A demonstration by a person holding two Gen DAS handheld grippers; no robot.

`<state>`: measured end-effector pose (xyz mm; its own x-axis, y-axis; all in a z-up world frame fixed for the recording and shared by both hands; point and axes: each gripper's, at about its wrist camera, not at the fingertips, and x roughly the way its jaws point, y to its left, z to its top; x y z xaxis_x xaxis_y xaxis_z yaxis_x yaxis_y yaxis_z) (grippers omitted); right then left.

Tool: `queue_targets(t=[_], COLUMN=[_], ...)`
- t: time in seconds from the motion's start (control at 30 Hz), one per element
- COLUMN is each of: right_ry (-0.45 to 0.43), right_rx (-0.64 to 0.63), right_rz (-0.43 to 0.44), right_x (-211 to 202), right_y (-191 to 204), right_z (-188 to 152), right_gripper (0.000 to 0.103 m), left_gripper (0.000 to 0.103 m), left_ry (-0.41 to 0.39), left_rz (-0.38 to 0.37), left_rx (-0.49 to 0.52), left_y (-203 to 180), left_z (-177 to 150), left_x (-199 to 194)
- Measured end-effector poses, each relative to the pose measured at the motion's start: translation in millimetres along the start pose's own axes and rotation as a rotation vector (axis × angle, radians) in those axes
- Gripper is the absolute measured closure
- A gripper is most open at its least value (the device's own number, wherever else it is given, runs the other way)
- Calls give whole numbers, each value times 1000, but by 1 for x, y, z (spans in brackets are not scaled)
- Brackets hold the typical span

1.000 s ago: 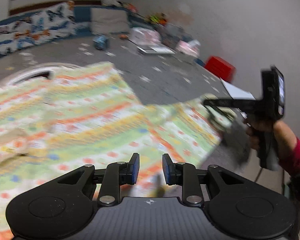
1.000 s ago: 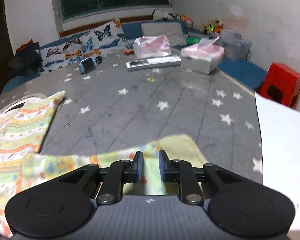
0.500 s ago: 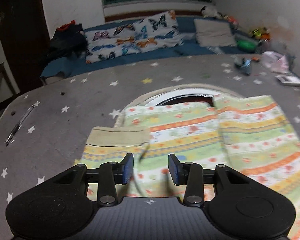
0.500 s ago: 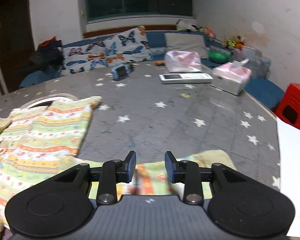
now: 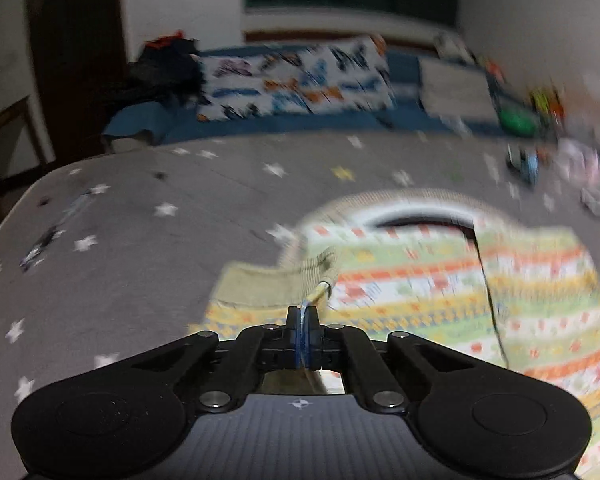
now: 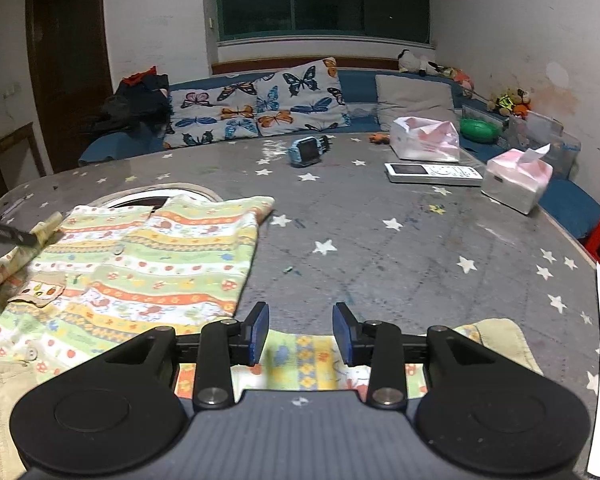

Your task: Fold clothes

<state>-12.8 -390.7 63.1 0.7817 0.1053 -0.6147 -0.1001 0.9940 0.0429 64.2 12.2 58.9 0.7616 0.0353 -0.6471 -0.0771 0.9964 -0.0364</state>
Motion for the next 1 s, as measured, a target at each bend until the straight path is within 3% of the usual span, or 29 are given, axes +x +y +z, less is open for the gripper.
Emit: queue_targets(t=[0.23, 0.53, 0.67, 0.83, 1.0], right_ry=[-5, 25, 39, 55, 63], right_rx=[-17, -116, -172, -231, -234], right_rz=[36, 125, 172, 205, 216], right_x=[-6, -7, -10, -9, -6], right_y=[15, 57, 77, 94, 98], right_z=[-3, -9, -14, -18, -20], right_gripper=[68, 63, 60, 55, 54], left_gripper=[102, 101, 101, 101, 95], left_ry=[-113, -40, 7, 16, 23], left_rz=[41, 182, 210, 229, 304], left_rx=[-186, -298, -382, -401, -399], left_y=[73, 128, 147, 150, 146], left_z=[-15, -73, -91, -98, -96], left_x=[-63, -74, -72, -81, -87])
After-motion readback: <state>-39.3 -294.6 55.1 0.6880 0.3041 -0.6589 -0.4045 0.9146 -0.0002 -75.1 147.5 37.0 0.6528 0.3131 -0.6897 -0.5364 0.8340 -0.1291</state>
